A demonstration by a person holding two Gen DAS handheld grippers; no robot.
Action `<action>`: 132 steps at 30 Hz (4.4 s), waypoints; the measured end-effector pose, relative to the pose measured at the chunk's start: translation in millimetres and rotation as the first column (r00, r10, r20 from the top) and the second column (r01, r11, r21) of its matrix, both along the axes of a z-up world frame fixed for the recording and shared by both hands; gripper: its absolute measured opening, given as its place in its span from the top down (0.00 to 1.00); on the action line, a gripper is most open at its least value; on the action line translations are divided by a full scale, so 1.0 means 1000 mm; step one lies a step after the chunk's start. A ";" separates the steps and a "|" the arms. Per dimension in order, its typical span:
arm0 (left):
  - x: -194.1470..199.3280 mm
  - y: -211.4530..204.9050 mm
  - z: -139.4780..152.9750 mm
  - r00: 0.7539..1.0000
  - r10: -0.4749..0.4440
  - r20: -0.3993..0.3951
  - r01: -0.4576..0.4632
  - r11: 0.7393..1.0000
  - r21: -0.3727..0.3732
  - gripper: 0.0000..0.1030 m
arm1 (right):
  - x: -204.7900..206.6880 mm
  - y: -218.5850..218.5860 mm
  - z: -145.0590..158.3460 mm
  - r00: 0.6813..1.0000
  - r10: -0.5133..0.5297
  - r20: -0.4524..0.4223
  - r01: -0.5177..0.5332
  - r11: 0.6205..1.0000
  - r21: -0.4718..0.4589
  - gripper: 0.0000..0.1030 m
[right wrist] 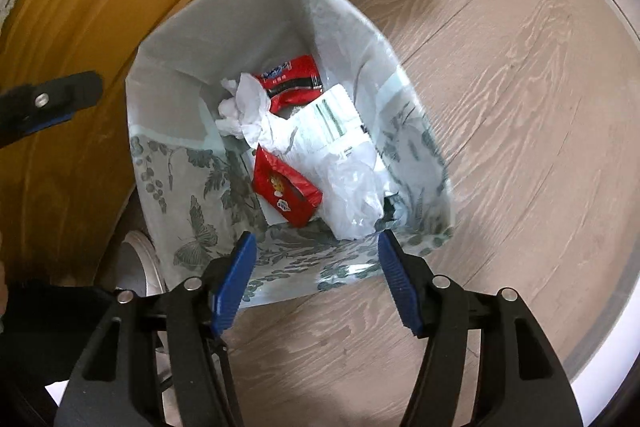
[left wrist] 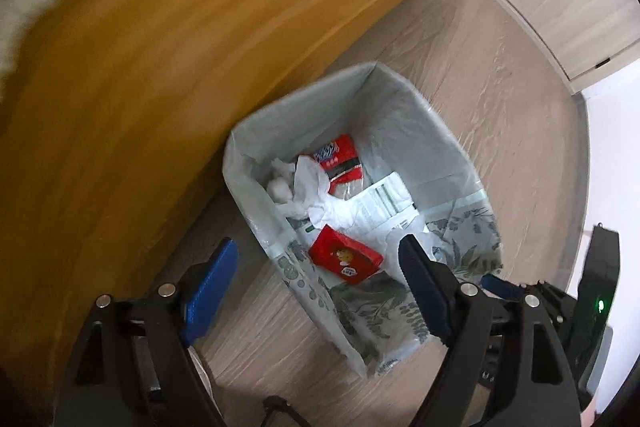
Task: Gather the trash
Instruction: 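Open both tools over the wastebasket to drop tissue and bag, then move both tools back over the bed toward the yellow snack bag, then grasp the yellow snack bag with the right tool and lift it, then grasp clear plastic wrapper by the milk carton with the left tool while the right tool holds the yellow bag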
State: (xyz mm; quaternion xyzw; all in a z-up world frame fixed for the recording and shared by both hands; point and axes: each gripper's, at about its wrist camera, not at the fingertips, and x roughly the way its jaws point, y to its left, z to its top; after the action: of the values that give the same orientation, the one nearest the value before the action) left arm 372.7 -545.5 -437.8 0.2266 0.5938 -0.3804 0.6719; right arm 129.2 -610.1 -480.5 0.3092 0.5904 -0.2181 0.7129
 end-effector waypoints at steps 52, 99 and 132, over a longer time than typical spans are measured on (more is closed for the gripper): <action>0.245 0.532 0.258 0.405 0.902 0.152 -0.731 0.419 -0.539 0.13 | 0.448 0.331 0.256 0.275 0.827 -0.490 -0.608 -0.245 -0.755 0.31; 0.251 0.487 0.238 0.549 0.818 0.169 -0.695 0.560 -0.452 0.13 | 0.399 0.240 0.307 0.736 0.517 0.438 -0.319 0.834 -0.450 0.82; 0.416 0.174 0.199 0.738 0.650 0.183 -0.581 0.749 -0.318 0.78 | 0.394 0.061 0.263 0.798 0.374 0.472 -0.046 0.819 -0.571 0.99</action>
State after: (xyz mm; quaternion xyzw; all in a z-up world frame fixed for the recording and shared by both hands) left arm 789.2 -371.3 -239.2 -0.0151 0.4826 -0.1673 0.8596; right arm 523.6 -549.1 -218.0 0.0788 0.3000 -0.1875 0.9320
